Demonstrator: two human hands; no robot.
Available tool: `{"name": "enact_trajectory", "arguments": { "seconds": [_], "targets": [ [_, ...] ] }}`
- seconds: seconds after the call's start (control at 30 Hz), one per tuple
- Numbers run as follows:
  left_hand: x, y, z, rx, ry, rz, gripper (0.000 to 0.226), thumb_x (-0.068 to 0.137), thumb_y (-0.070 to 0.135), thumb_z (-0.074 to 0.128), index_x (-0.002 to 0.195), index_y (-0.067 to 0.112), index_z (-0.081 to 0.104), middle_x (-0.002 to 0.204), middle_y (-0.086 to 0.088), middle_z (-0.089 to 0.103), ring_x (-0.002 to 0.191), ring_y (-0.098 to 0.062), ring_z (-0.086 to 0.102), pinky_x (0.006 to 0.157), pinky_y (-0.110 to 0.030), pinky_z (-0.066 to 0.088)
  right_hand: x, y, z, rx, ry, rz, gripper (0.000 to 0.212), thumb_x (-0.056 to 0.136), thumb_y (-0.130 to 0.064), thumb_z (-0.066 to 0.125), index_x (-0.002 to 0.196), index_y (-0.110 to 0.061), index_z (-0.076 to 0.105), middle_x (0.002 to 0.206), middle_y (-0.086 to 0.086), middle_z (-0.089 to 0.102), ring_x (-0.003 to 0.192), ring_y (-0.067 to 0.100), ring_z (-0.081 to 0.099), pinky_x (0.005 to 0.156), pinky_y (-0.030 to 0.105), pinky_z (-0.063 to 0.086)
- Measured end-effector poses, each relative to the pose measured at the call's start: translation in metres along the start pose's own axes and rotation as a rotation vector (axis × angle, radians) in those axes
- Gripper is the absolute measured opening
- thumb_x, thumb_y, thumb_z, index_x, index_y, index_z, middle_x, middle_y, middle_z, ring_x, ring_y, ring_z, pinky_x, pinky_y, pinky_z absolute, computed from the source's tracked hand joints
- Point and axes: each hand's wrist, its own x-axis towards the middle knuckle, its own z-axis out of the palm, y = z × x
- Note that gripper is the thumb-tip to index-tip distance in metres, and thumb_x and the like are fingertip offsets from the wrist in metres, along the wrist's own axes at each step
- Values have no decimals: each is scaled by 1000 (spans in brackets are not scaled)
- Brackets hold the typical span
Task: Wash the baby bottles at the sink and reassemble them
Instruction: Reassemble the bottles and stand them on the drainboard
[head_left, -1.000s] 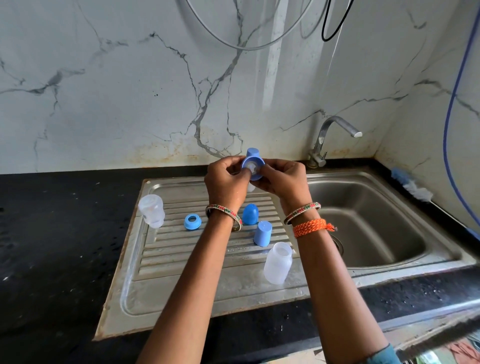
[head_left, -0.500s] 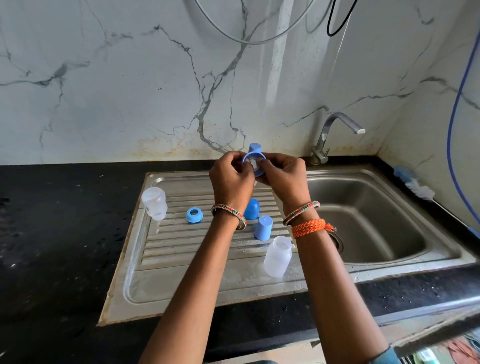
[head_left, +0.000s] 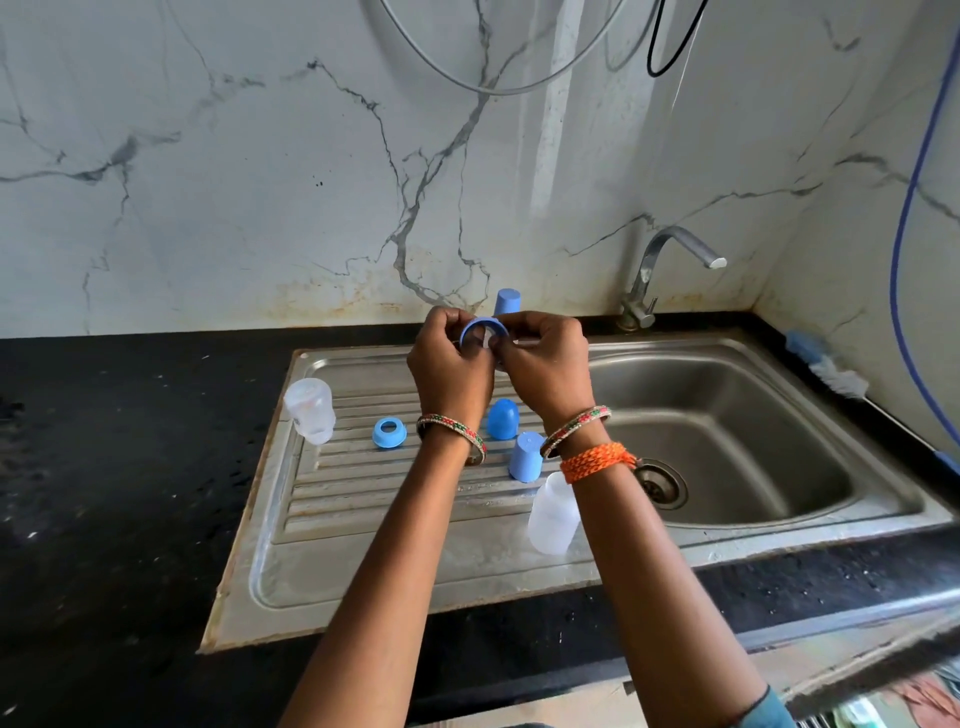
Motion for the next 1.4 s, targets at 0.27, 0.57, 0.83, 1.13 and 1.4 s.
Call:
{"name": "enact_trajectory", "arguments": {
  "seconds": [0.27,0.57,0.83,1.13,1.4],
  "targets": [
    [-1,3,-4,-10,27,29,11,80,1,66,89,5,70,85,-4,68,76,-10,61,55,-2,43,7,0,-13,127,-118,120,21,72,4,73,85,-12,73,80,11,72,79,25,71,73,35,60],
    [0,-5,3,-34,-47,55,18,76,-3,68,92,5,71,88,-9,71,77,-13,66,61,-9,50,10,10,-13,100,-13,110,20,73,7,72,90,-4,73,77,14,71,72,23,70,68,33,60],
    [6,-17,8,-163,37,116,27,71,-14,63,82,8,71,78,-6,70,69,-6,64,68,-20,53,-4,6,1,79,167,-131,23,66,2,78,74,-11,61,65,-5,62,57,-1,56,56,13,45],
    [28,-51,-11,-432,-138,15,38,73,-21,60,82,14,73,73,10,72,75,-4,67,76,-21,52,4,13,-23,597,-345,164,26,89,6,56,112,-5,51,87,9,59,78,17,62,78,29,56],
    [26,-56,-20,-920,-645,-324,31,86,7,50,108,18,68,107,-7,70,98,-22,67,79,-32,56,5,7,-15,179,-63,-94,3,83,-9,72,85,-7,71,80,11,72,75,23,72,72,41,60]
  ]
}}
